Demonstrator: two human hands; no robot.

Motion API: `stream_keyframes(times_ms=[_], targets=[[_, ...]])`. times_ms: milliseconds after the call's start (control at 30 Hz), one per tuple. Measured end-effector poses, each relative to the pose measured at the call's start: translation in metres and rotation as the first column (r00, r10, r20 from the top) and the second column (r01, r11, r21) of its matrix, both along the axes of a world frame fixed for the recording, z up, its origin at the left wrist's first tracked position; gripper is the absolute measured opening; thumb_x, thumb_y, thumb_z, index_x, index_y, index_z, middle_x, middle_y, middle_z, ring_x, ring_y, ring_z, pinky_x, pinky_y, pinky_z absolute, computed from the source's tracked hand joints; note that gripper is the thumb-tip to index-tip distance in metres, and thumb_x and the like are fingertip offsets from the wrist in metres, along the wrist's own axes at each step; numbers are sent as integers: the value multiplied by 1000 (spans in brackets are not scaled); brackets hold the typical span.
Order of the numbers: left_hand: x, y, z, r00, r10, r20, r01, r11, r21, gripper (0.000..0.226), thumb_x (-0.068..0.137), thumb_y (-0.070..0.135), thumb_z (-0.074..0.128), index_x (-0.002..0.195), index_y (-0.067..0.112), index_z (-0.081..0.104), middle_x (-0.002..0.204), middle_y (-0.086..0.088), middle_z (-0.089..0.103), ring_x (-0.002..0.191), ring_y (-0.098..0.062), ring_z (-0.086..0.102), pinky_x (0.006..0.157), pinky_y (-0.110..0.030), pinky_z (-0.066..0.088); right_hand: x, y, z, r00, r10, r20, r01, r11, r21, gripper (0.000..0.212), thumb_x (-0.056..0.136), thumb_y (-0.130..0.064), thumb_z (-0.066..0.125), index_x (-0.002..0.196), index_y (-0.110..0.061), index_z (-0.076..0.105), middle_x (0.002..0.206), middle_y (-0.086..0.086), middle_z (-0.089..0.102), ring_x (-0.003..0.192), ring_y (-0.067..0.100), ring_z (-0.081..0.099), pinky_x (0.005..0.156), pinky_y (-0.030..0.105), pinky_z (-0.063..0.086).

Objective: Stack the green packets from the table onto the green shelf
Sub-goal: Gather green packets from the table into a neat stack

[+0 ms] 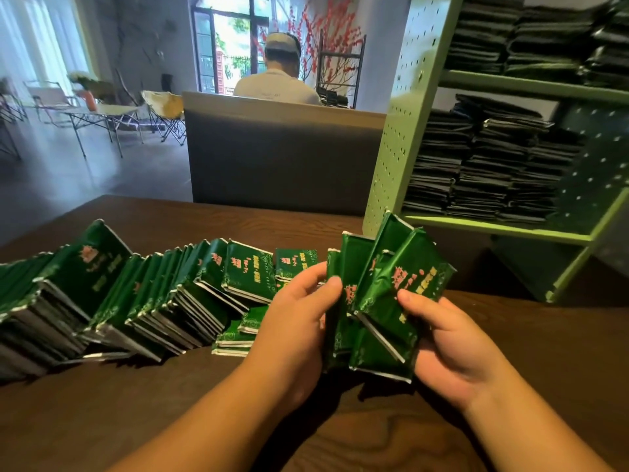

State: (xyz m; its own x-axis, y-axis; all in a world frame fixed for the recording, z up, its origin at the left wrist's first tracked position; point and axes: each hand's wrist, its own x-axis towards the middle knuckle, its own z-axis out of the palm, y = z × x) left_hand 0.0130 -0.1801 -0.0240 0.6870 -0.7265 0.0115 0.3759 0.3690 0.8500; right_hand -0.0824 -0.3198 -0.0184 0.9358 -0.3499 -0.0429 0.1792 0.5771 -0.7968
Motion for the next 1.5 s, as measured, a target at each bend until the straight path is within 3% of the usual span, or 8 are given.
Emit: stream_keyframes(times_ms=[200,467,600,733,833,1000,1233,1500], targets=[[13,3,0,992,123,-26,-121,989,91,26,101,12,56,125,8,66,116,-24,71,82,-27,71,63,-37,60,-4,-1,2,999,-2,49,1,1000,19,80,25,-11,103,100,-3,79,111,28,72,97,41,74,69,51,61],[19,5,7,976,189,-111,-184,981,59,25,105,11,48,109,16,72,81,-6,75,61,-15,70,55,-32,58,-7,-5,4,994,-8,111,-12,984,180,77,24,-13,103,97,-3,81,108,21,75,94,37,75,71,57,61],[22,8,5,979,138,-147,-135,990,27,39,103,2,47,141,7,53,65,-4,69,44,-11,65,41,-22,51,-6,-1,2,995,40,96,-62,970,234,73,27,-9,102,97,-1,81,102,22,75,90,38,76,66,56,60],[3,7,9,991,132,-24,-125,971,202,18,94,6,63,104,19,71,79,-10,75,59,-23,70,51,-34,60,2,8,-7,993,116,-1,-113,976,186,94,38,-6,100,125,1,68,130,28,64,115,46,66,85,66,55],[-4,9,9,993,119,17,-120,966,230,31,98,8,56,72,11,71,61,-5,69,48,-14,65,46,-26,54,1,9,-8,993,113,-28,-107,983,148,92,35,-7,101,121,1,70,128,29,65,112,46,67,83,64,57],[0,9,16,963,-70,-262,63,997,-35,67,96,63,43,87,11,83,102,-21,76,89,-36,76,88,-49,56,-2,3,0,998,56,-41,-51,993,109,88,28,-10,102,110,1,76,121,27,69,103,42,72,71,56,60],[-3,5,10,997,-61,-49,62,998,19,34,88,11,63,122,6,65,108,-17,76,89,-29,75,65,-36,60,0,1,1,999,-27,-31,28,999,22,44,77,-8,69,120,1,69,122,26,69,107,40,71,82,55,60],[-1,5,12,997,38,-65,-38,999,1,30,94,4,58,123,6,62,103,-17,76,81,-29,75,61,-39,59,0,-2,0,988,-117,-105,118,993,8,46,81,-3,59,127,-2,63,121,25,70,110,41,69,87,59,58]])
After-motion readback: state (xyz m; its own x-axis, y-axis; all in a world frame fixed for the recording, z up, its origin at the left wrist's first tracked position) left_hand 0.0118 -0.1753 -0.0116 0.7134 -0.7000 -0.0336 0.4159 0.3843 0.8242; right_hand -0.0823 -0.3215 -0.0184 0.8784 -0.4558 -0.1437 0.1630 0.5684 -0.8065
